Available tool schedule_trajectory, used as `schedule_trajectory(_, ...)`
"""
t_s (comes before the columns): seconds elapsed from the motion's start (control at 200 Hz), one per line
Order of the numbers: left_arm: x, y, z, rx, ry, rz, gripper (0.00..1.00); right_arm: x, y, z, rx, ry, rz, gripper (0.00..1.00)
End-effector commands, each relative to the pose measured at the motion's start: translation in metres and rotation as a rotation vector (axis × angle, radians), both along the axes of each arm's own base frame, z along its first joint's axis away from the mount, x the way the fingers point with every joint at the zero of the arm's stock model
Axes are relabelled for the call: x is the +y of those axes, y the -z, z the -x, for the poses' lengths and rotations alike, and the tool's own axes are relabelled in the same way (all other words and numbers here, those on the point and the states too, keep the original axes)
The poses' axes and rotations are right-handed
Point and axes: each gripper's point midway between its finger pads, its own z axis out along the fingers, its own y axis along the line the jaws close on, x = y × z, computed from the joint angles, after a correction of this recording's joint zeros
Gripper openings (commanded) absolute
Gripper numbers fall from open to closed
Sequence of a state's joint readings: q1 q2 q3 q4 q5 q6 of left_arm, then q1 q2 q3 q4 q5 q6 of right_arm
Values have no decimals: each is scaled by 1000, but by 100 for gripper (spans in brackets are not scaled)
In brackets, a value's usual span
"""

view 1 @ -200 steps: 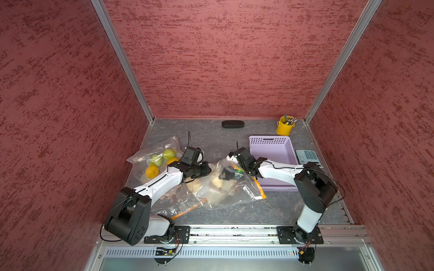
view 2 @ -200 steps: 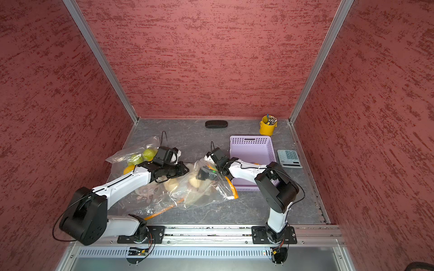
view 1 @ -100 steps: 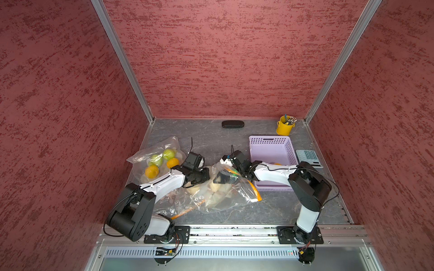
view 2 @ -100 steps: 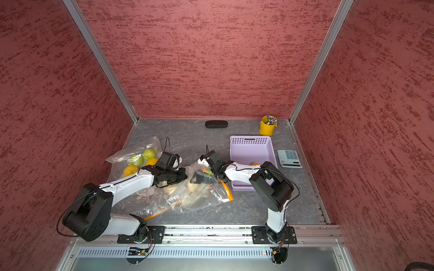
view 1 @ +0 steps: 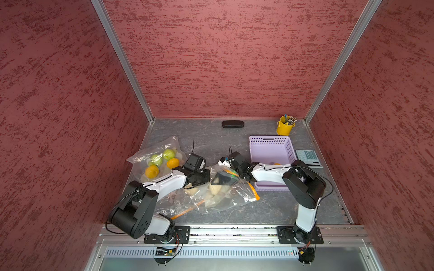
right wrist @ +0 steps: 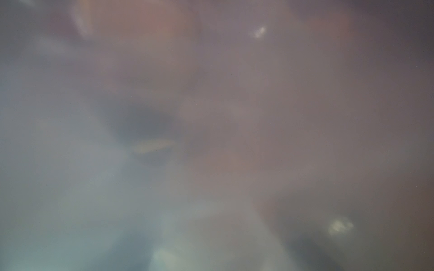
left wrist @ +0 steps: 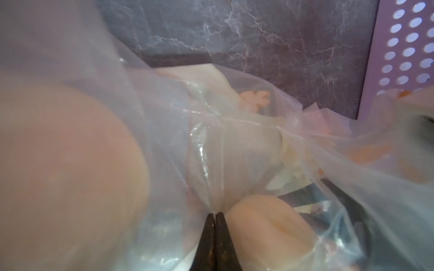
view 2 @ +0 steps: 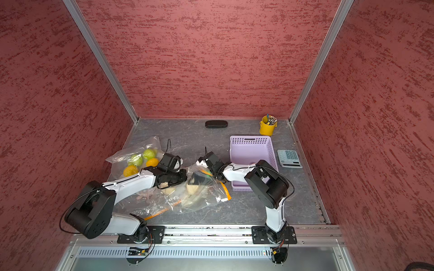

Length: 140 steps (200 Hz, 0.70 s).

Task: Open the zip-top bag and take out the pear
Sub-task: Pick up the pear from the zipper food storage bag.

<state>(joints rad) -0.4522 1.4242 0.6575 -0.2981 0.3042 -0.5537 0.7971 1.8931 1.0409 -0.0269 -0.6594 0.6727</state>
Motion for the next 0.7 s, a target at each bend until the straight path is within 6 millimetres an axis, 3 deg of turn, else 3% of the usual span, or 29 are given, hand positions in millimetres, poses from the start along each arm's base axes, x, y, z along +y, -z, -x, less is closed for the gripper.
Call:
schedule_trajectory(0.0, -9, 1, 2, 8, 18, 36, 0, 13, -4, 4, -10, -48, -54, 81)
schedule_trajectory(0.085, -8, 1, 2, 7, 16, 35, 0, 14, 1, 4, 7, -47, -53, 80)
schedule_trajectory(0.165, -5, 2, 2, 5, 12, 16, 0, 12, 1, 5, 14, -41, -44, 66)
schedule_trajectory(0.26, 2, 1, 0, 3, 0, 14, 0, 9, -9, 5, 0, -36, -54, 58)
schedule_trajectory(0.471, 24, 6, -7, -6, -23, -43, 0, -11, -39, -3, -46, 2, -27, 57)
schedule_trajectory(0.596, 36, 16, -10, 6, -48, -73, 0, -33, -61, -11, -96, 23, -4, 57)
schedule_trajectory(0.696, 40, 10, -18, -18, -69, -72, 0, -52, -75, -13, -126, 39, 20, 58)
